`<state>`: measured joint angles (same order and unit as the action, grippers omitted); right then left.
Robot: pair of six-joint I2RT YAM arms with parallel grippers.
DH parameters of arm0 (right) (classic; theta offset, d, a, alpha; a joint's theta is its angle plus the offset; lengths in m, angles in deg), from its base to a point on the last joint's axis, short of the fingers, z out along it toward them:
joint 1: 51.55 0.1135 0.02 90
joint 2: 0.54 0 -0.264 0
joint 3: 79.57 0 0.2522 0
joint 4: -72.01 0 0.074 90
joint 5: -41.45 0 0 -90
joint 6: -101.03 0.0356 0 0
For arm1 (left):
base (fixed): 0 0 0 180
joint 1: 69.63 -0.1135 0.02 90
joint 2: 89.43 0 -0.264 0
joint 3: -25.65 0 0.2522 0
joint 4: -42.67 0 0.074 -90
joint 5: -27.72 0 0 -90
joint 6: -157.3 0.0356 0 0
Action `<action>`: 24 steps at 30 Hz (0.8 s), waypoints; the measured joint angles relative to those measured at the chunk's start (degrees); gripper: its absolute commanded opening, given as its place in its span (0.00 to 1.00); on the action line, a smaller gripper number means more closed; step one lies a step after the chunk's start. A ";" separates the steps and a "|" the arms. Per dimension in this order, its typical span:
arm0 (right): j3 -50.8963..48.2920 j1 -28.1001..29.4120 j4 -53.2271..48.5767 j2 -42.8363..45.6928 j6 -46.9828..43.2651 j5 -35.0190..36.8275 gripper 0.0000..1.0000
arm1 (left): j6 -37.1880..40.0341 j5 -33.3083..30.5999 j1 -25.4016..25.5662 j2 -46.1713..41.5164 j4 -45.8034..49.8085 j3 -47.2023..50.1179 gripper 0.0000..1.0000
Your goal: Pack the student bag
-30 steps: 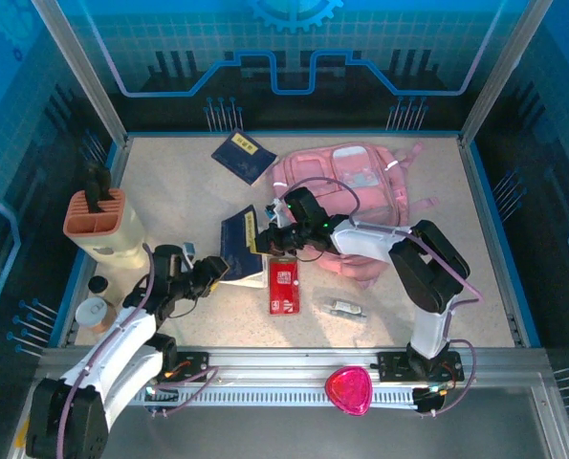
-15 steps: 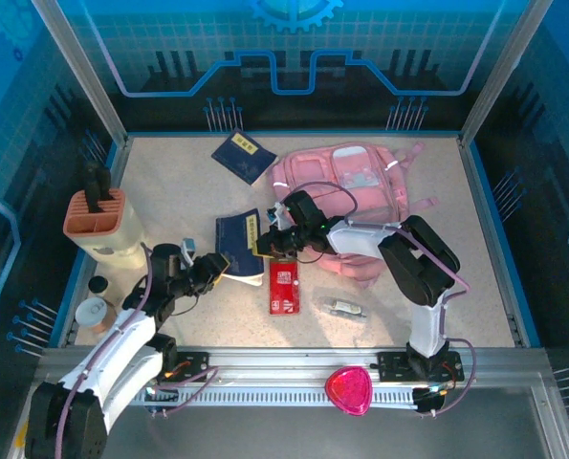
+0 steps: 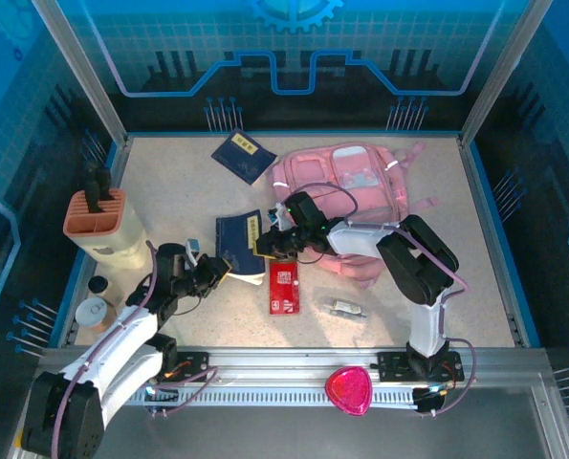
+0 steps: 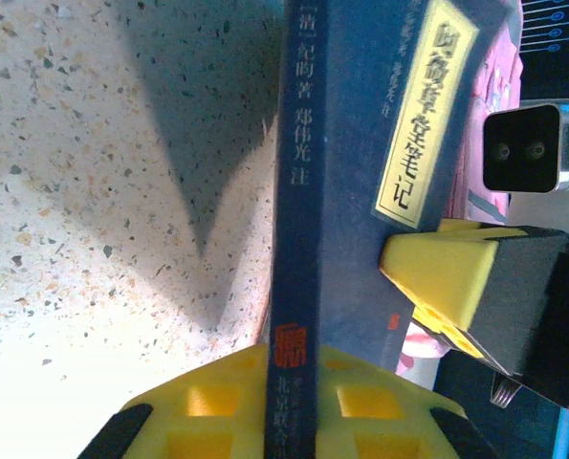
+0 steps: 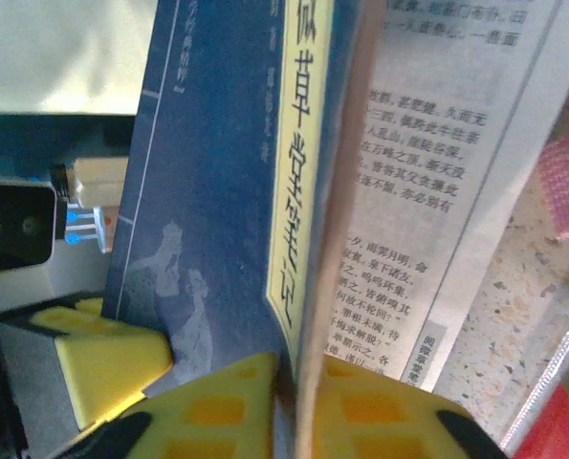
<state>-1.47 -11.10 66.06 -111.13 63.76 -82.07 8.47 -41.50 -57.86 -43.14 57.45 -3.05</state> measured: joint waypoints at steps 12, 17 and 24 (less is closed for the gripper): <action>-6.64 -3.08 1.51 11.10 1.88 -2.99 0.94 | -1.88 -2.49 0.63 -8.52 4.68 -5.35 0.00; -9.09 -6.01 3.48 15.72 4.66 -6.21 1.00 | -4.22 -3.91 2.86 -9.38 3.19 -8.41 0.00; -10.47 -6.82 8.07 19.10 10.88 -9.90 1.00 | -7.65 -8.50 11.58 -5.44 -4.85 -10.80 0.00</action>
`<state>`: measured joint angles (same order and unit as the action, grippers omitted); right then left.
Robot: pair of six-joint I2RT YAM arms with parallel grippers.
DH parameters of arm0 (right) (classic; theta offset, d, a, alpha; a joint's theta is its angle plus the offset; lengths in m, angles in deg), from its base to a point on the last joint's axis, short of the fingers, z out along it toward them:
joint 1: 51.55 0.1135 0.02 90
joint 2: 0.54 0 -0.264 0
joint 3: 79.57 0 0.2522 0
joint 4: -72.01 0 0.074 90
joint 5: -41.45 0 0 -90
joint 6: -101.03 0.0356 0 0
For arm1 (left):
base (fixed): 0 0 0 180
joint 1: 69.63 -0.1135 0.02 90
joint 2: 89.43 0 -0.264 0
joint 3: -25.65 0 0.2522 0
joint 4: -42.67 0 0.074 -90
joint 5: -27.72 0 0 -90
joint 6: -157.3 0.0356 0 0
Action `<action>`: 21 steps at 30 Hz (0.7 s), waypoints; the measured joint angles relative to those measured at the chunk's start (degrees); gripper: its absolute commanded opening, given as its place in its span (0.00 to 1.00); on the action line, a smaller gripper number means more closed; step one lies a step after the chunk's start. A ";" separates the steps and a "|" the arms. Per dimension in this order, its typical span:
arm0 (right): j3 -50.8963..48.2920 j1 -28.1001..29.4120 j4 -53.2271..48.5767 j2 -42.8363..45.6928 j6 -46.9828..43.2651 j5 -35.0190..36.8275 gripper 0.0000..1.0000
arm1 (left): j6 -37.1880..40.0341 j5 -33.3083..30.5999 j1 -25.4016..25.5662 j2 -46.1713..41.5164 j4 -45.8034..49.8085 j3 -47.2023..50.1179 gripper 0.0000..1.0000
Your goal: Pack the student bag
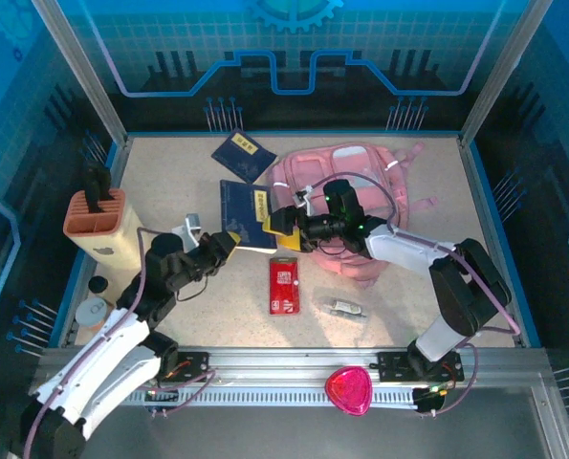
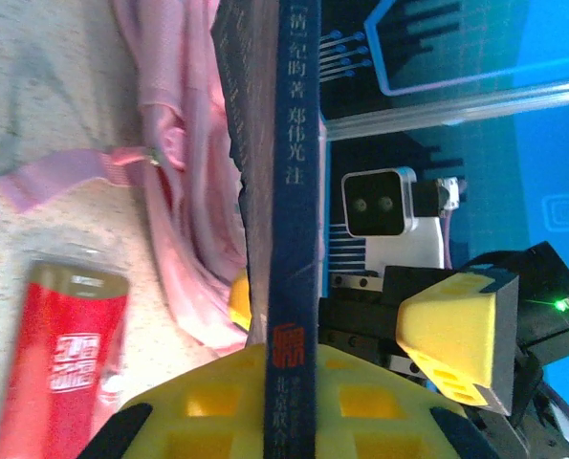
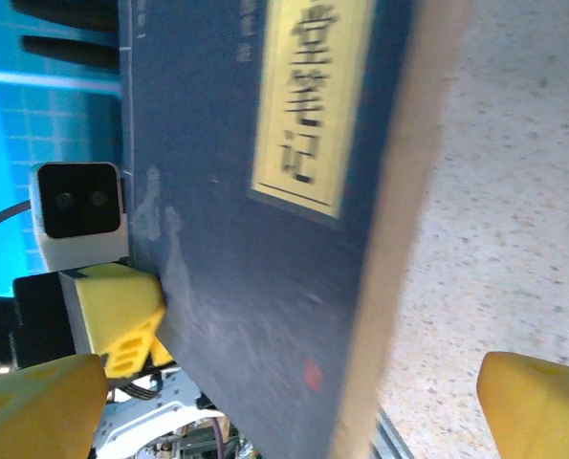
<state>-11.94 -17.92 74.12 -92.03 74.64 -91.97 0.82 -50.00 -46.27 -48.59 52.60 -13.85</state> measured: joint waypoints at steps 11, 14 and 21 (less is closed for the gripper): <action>-4.42 -2.60 10.40 5.07 10.60 -2.78 0.80 | 0.26 -6.16 8.31 8.70 -8.44 -4.98 0.00; -5.95 -4.17 9.92 8.66 10.82 -2.56 0.70 | 0.72 -7.56 9.07 10.01 -8.31 -4.98 0.00; -6.21 -5.97 6.62 11.50 9.25 -1.64 0.47 | 1.18 -9.92 11.69 15.21 -10.27 -5.88 0.00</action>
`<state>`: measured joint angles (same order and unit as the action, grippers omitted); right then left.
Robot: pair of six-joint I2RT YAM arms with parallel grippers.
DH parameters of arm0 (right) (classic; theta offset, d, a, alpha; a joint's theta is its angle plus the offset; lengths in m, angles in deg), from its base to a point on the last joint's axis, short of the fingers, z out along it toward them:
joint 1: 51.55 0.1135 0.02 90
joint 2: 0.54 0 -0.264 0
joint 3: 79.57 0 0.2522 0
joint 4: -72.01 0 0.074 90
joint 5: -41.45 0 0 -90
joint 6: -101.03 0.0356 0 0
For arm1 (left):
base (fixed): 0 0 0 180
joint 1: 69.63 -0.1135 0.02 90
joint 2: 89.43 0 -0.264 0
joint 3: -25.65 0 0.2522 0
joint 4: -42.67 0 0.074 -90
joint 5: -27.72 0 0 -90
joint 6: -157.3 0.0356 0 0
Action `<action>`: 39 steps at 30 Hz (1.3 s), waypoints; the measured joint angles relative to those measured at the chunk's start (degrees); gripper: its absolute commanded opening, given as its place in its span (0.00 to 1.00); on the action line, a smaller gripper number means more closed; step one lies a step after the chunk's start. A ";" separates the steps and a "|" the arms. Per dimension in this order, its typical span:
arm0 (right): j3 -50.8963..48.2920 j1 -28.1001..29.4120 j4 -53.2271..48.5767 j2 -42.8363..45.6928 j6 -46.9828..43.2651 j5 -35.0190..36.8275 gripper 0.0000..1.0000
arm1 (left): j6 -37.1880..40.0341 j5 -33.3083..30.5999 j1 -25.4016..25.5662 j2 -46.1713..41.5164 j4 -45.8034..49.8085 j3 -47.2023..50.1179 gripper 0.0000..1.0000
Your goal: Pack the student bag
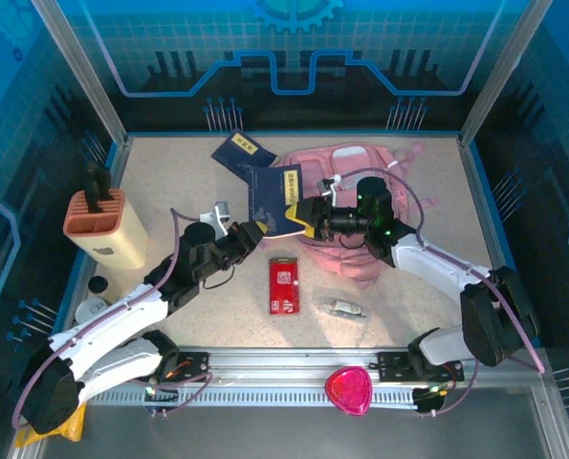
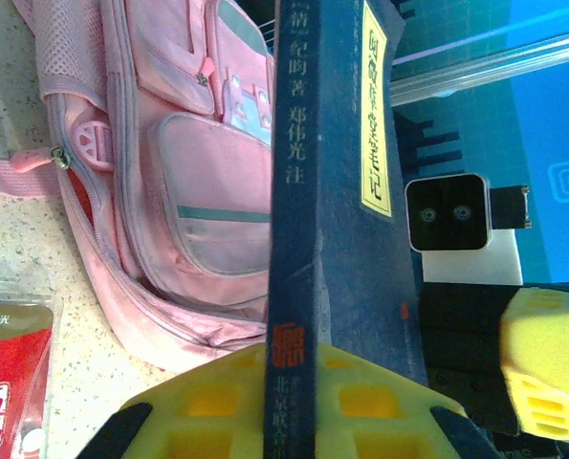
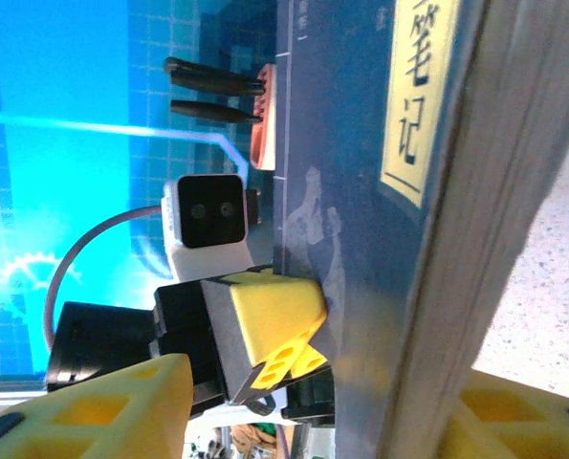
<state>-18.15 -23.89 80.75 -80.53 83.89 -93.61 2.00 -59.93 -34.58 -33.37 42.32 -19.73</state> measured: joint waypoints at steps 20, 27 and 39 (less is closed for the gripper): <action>0.20 -3.74 -23.50 9.35 -16.41 5.88 0.00 | 4.83 -2.19 5.81 7.52 -1.90 -4.55 0.47; 0.48 -10.95 -40.00 16.87 -25.75 9.66 0.00 | 15.34 -3.63 9.55 14.32 5.29 -13.84 0.55; 0.28 -24.33 -64.06 28.65 -36.13 16.79 0.00 | 46.38 -5.66 12.20 33.81 11.89 -29.94 0.57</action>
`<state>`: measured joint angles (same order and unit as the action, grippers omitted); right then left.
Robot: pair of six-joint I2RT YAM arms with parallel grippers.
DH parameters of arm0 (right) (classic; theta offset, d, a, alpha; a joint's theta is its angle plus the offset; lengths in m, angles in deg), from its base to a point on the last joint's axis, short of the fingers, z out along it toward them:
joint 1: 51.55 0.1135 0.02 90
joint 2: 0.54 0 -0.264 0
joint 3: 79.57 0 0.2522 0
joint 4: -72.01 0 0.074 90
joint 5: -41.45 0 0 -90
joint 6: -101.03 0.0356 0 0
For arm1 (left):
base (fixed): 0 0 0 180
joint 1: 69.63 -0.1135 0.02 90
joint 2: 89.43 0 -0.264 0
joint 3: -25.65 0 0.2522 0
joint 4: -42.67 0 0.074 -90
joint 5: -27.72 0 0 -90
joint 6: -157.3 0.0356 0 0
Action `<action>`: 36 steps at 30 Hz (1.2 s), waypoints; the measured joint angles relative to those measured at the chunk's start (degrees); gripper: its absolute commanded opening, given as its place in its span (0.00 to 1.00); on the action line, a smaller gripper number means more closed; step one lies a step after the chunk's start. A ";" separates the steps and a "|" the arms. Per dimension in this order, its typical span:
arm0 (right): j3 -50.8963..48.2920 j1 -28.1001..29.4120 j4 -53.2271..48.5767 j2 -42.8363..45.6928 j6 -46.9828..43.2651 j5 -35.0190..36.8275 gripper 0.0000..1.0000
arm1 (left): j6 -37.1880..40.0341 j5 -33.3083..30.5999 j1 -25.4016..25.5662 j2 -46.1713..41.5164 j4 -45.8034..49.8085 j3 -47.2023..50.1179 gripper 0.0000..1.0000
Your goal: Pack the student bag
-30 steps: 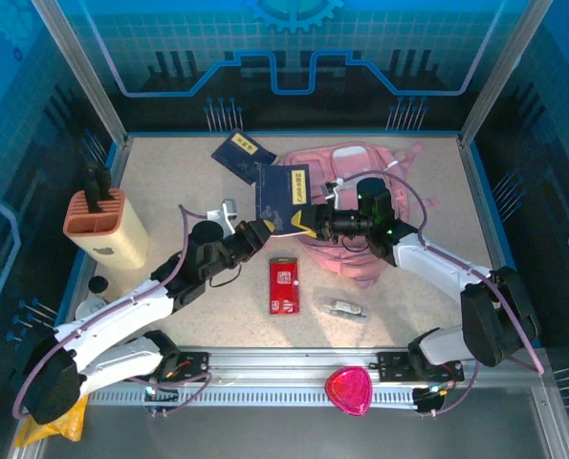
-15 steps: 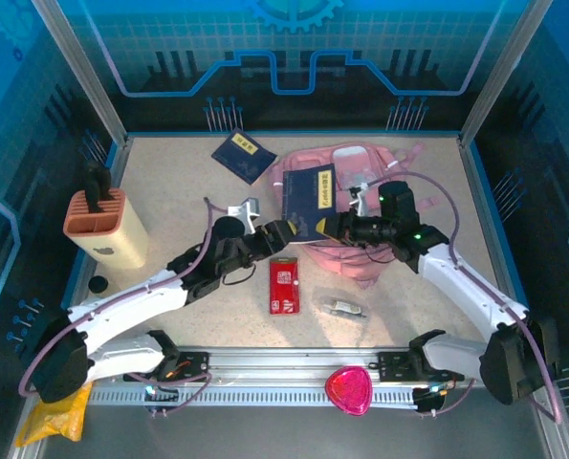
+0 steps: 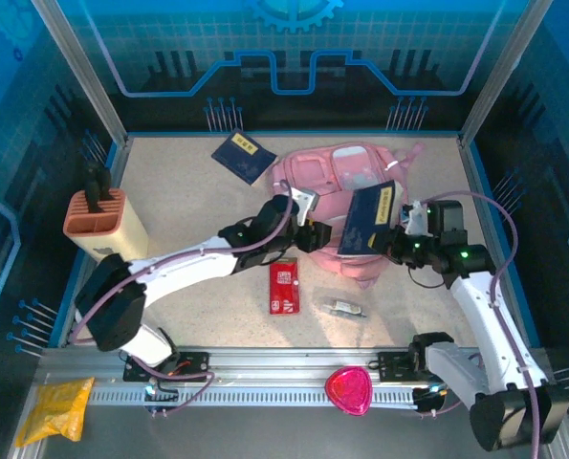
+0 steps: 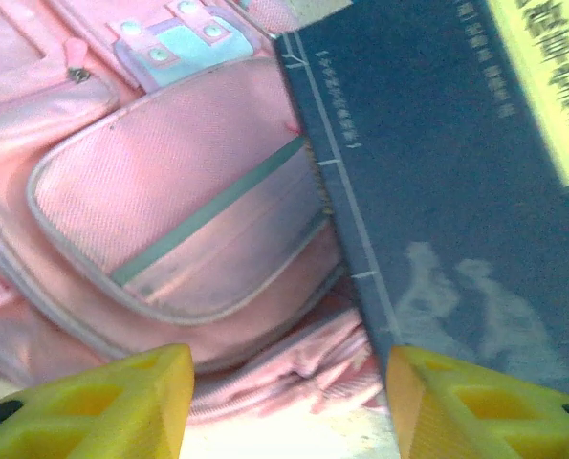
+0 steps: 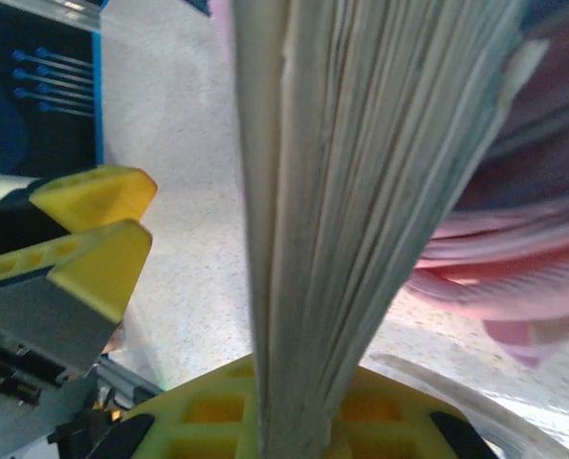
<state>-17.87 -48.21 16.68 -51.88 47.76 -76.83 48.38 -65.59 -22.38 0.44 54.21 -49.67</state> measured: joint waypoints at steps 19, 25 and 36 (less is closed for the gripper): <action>-0.28 -9.03 -11.45 4.31 -4.50 6.01 0.00 | 28.00 -2.71 2.86 24.92 4.17 -19.43 0.70; -0.28 -9.03 -11.74 4.31 -5.22 6.29 0.00 | 30.60 -8.09 3.08 30.16 5.51 -24.50 0.46; -0.20 -9.03 -12.79 4.31 -6.64 6.88 0.00 | 31.56 -11.45 2.78 32.61 8.02 -29.18 0.02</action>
<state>-18.06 -57.24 3.90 -47.57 41.11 -69.94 79.94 -77.04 -19.61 33.05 62.24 -78.85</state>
